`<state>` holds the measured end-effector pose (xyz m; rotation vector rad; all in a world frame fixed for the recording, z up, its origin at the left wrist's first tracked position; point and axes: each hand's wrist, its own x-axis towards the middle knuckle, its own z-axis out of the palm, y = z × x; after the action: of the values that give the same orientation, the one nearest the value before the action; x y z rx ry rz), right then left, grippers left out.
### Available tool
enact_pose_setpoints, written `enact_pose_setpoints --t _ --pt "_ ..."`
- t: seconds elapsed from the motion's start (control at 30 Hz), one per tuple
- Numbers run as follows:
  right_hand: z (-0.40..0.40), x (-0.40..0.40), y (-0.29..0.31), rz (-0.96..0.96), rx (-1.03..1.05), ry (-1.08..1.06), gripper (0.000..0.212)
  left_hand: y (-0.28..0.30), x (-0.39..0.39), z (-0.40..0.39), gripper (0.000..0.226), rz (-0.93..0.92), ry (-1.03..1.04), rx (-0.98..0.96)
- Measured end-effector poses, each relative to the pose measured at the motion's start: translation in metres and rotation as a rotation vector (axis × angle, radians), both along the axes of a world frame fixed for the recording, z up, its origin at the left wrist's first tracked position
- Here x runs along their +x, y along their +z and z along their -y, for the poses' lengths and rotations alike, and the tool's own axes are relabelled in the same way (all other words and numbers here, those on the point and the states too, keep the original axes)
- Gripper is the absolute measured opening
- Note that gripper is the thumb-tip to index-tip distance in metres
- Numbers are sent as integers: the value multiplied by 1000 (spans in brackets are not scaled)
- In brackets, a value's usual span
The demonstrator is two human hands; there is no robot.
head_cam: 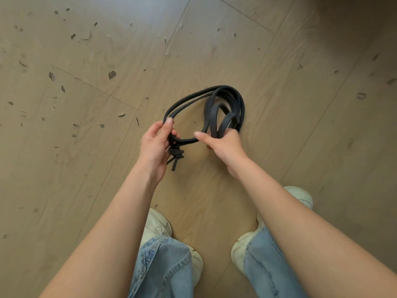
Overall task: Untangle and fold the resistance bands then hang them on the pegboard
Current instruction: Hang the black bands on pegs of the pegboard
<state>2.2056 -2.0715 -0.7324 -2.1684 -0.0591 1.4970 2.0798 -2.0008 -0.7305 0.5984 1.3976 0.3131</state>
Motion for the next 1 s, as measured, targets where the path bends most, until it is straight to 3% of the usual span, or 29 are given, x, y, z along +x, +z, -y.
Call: enact_pose_setpoints --t 0.1,0.23,0.33,0.53,0.7,0.8,1.0 --pt "2 18 16 186 -13 348 33 8 7 -3 11 -79 -91 134" --pt "1 46 62 424 -201 884 11 46 34 -23 11 -138 -205 240" --pt "-6 65 122 713 -66 1180 16 104 59 -39 15 -157 -403 274" --pt "-9 111 310 772 380 1464 20 292 98 -74 7 -100 -770 312" --pt "-3 154 493 730 676 1394 13 481 140 -74 12 66 -1105 302" --pt "3 176 595 555 737 1113 15 584 166 -62 18 153 -1112 315" --pt "26 217 738 466 788 711 11 728 212 -37 55 219 -1271 335"
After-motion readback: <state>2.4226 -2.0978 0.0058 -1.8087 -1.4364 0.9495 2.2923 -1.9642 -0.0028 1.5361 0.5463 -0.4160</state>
